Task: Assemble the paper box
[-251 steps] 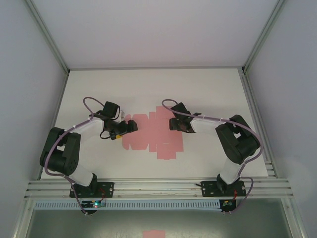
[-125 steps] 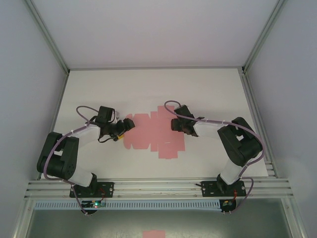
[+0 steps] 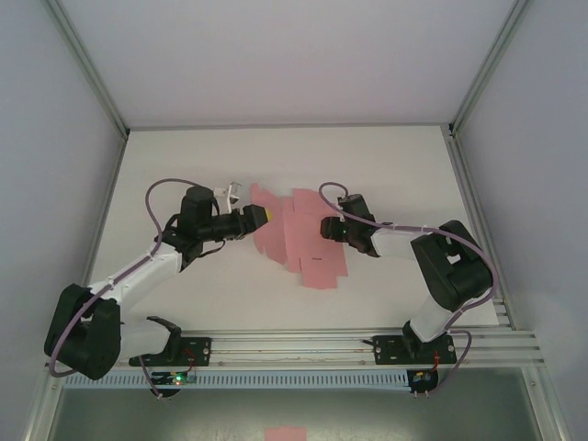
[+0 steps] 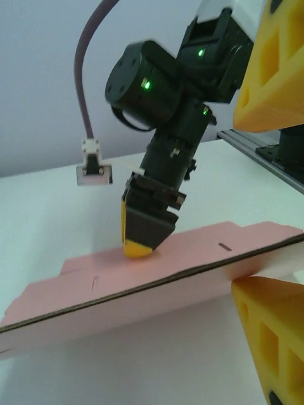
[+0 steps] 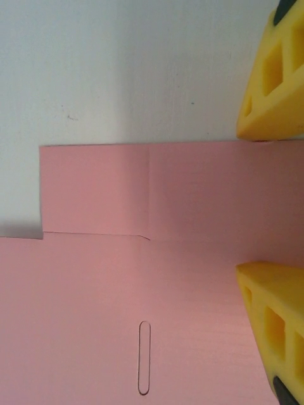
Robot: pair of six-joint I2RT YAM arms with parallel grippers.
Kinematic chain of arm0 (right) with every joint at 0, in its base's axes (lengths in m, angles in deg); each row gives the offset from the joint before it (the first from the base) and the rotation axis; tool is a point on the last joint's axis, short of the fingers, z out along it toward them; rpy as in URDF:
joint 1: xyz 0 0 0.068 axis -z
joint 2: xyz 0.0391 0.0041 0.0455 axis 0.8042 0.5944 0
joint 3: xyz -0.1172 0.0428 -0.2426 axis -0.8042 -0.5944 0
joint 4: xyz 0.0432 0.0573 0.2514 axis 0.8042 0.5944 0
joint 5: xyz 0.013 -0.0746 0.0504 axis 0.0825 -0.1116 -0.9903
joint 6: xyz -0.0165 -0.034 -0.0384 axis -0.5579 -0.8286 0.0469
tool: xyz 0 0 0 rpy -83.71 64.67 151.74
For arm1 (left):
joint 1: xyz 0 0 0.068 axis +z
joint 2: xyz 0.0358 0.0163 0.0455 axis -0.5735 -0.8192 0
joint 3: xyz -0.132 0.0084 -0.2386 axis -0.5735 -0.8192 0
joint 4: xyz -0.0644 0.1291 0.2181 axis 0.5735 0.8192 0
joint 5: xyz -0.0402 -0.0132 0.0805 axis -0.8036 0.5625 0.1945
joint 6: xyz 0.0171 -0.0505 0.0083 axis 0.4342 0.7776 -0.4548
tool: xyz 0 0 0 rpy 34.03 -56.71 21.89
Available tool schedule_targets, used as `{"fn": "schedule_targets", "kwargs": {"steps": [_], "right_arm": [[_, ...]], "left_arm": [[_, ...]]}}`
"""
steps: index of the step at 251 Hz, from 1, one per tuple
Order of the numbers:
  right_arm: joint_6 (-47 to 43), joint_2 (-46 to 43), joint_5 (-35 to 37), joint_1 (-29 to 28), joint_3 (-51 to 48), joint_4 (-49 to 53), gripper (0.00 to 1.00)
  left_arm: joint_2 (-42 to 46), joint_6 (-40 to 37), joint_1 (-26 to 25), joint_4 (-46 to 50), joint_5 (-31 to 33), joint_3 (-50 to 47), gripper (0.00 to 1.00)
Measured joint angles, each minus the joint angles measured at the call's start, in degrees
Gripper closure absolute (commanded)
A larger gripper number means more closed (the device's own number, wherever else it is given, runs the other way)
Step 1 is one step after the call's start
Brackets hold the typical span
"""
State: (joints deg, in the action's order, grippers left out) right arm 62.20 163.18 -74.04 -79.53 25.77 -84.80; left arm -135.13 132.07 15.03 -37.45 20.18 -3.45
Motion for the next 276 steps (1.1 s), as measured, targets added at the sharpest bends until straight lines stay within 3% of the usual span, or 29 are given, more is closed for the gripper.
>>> {"fn": "schedule_targets", "kwargs": {"steps": [73, 105, 113, 140, 170, 202, 236, 276], "right_arm": [[0.3, -0.4, -2.9, 1.2, -1.6, -3.6, 0.46], [0.2, -0.5, -3.3, 1.4, -1.9, -4.2, 0.43], [0.2, -0.7, -3.6, 1.4, -2.1, -4.3, 0.41], [-0.7, -2.0, -5.6, 1.8, -3.0, -4.8, 0.32], [-1.8, -6.4, -11.6, 4.1, -6.0, -2.4, 0.23], [-2.9, -14.7, -19.9, 10.7, -10.2, 0.4, 0.19], [-4.1, -25.5, -30.6, 18.8, -13.5, 1.5, 0.12], [-1.9, -41.1, -39.5, 20.8, -17.7, -1.4, 0.08]], "left_arm": [[-2.4, -5.0, -0.5, 12.5, 4.3, 4.6, 0.71], [-3.2, -8.8, -2.2, 20.6, 10.0, 8.3, 0.90], [-3.5, -10.0, -2.6, 22.6, 11.5, 9.3, 1.00], [-4.9, -14.1, -3.7, 27.7, 16.7, 11.8, 1.00], [-4.9, -17.7, -4.2, 29.1, 17.1, 12.1, 1.00], [-1.3, -21.2, -4.4, 27.2, 13.5, 11.2, 1.00], [8.0, -24.0, -4.6, 22.9, 8.1, 8.5, 1.00], [19.0, -25.7, -4.7, 17.1, 4.5, 5.5, 1.00]]}}
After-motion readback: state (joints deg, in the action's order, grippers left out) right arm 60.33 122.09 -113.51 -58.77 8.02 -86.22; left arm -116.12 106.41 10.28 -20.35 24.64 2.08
